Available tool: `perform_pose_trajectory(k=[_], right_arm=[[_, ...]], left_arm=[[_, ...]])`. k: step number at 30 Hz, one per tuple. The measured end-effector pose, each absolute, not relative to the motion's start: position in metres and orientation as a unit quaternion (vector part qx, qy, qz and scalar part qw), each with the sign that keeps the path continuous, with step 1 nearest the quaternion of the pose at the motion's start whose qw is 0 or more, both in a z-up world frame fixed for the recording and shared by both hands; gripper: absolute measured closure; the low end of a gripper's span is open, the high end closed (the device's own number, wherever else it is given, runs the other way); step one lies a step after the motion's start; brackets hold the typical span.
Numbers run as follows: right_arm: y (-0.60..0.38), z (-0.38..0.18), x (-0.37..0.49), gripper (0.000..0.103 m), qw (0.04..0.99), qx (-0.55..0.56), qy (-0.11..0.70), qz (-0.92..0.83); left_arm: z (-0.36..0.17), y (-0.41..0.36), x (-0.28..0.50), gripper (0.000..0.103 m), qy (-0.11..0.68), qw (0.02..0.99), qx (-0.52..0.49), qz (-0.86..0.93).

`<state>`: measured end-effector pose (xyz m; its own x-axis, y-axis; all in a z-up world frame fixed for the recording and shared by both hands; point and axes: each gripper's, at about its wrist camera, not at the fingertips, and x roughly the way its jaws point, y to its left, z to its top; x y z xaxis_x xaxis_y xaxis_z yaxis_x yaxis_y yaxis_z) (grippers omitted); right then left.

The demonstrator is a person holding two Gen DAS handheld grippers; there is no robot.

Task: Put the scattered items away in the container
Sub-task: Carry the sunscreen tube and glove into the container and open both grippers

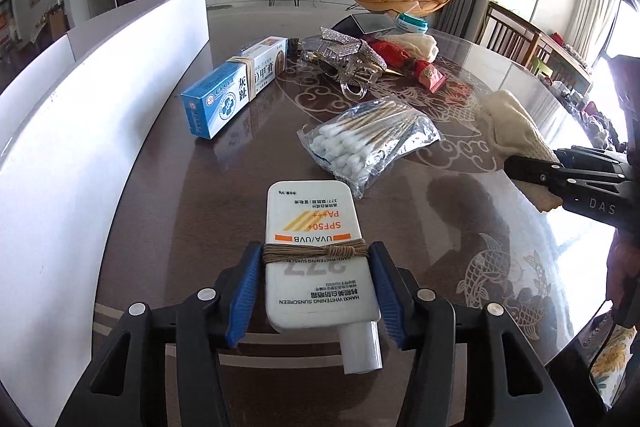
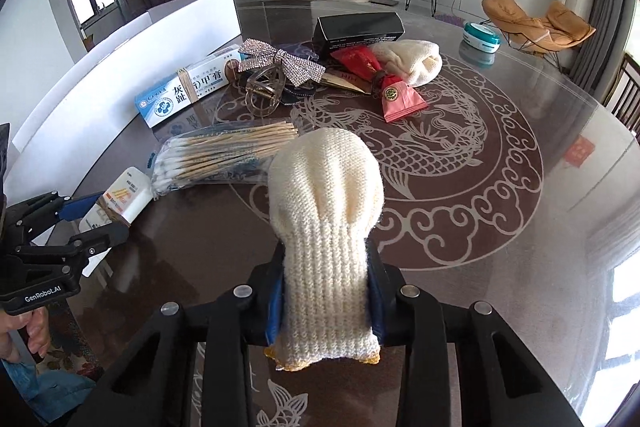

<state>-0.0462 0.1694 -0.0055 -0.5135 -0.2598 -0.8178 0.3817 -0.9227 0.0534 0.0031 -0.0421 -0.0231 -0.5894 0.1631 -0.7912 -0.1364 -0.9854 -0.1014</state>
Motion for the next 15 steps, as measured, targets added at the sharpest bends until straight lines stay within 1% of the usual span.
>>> perform_pose_trajectory(k=[6,11,15], right_arm=[[0.182,-0.002,-0.019,0.069,0.183,0.473,0.037,-0.861],[0.178,0.011,-0.006,0.069,0.196,0.461,0.021,-0.865],[0.158,0.015,-0.005,0.069,0.214,0.465,0.029,-0.859]], left_arm=[[-0.008,-0.039,0.019,0.050,-0.028,0.098,-0.428,0.898],[0.023,-0.040,0.028,0.050,-0.030,0.106,-0.398,0.911],[0.045,-0.052,0.030,0.050,-0.042,0.104,-0.383,0.917]])
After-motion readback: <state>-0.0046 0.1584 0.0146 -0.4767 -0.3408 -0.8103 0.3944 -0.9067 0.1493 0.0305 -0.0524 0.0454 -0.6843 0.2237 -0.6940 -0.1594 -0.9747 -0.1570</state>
